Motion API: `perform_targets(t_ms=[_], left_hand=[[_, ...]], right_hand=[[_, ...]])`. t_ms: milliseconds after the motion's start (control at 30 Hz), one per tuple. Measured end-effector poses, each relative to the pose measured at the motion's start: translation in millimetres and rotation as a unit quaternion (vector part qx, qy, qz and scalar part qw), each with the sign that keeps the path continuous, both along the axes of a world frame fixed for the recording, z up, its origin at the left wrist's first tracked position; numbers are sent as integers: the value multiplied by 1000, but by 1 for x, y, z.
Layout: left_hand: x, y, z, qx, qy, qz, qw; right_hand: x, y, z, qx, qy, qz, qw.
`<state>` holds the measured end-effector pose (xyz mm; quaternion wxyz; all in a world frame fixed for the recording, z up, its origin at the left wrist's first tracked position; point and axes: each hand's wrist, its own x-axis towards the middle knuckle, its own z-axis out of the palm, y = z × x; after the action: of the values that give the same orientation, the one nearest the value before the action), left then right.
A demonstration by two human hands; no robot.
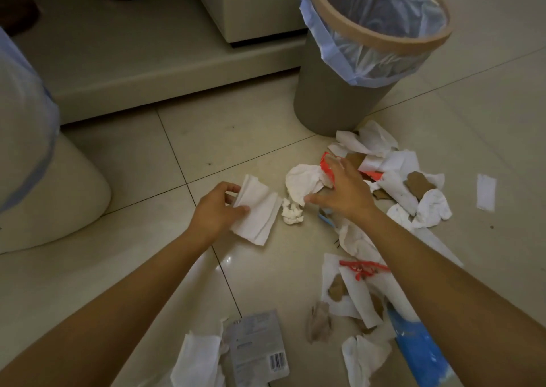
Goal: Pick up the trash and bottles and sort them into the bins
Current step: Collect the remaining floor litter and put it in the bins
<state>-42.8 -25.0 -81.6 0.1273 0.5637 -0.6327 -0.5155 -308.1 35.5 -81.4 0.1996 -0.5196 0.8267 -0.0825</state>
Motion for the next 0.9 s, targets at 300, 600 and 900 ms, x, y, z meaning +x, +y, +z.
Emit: perform_targets(t_ms=[300,600,900], left_hand=[[11,-5,-3,1,5,25,1000],[17,-6,0,-4,-3,28,1000],[21,-2,0,-4,0,19,1000]], right_hand=[[28,-20,-13,74,34,68,994],[47,7,-8,-127,94,169,973],[55,37,-9,39,111,227,967]])
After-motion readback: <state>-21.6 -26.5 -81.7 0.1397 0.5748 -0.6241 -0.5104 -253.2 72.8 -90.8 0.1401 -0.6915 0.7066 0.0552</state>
